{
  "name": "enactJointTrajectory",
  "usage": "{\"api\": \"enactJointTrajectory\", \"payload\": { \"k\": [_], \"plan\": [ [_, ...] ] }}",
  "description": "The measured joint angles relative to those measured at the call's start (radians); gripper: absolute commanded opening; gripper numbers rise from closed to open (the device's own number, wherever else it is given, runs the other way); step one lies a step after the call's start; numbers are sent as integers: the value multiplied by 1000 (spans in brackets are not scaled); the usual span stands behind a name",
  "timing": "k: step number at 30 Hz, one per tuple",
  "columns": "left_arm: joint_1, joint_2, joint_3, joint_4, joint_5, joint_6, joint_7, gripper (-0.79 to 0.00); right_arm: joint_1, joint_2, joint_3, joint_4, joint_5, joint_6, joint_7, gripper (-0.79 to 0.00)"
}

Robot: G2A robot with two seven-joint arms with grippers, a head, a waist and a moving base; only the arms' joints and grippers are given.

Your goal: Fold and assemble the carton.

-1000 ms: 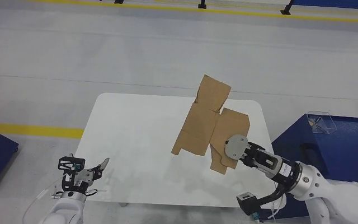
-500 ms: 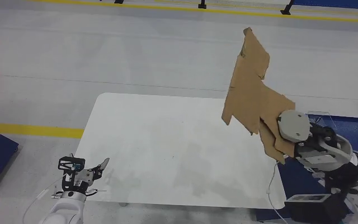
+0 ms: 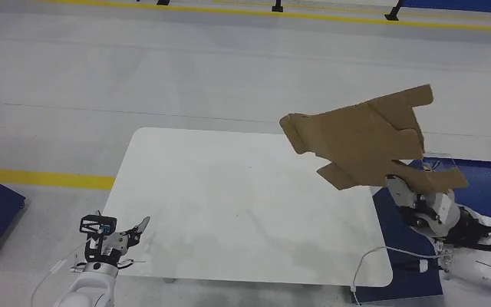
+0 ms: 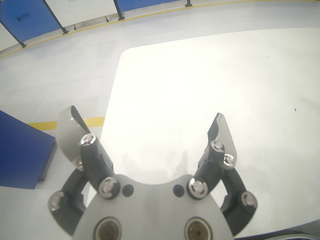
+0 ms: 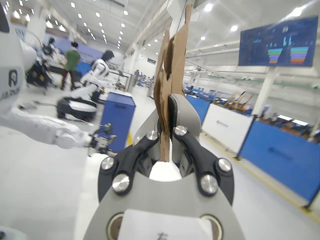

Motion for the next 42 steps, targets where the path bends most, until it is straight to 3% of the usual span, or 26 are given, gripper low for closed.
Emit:
{"api": "enactJointTrajectory", "payload": {
  "k": [6,12,27,30,34,37,42],
  "plan": [
    [0,0,0,0,0,0,0,0,-19,14,-265,110,400,22,245,-785],
    [0,0,0,0,0,0,0,0,1,22,-373,165,667,78,402,-785],
    [0,0,0,0,0,0,0,0,4,22,-370,160,690,91,403,-785],
    [0,0,0,0,0,0,0,0,-1,21,-371,107,787,130,387,-785],
    [0,0,0,0,0,0,0,0,-11,27,-355,27,1085,189,434,-785],
    [0,0,0,0,0,0,0,0,-18,33,-316,-32,1390,282,510,-785],
    [0,0,0,0,0,0,0,0,-31,34,-224,-37,1954,566,666,-785]
  ]
}}
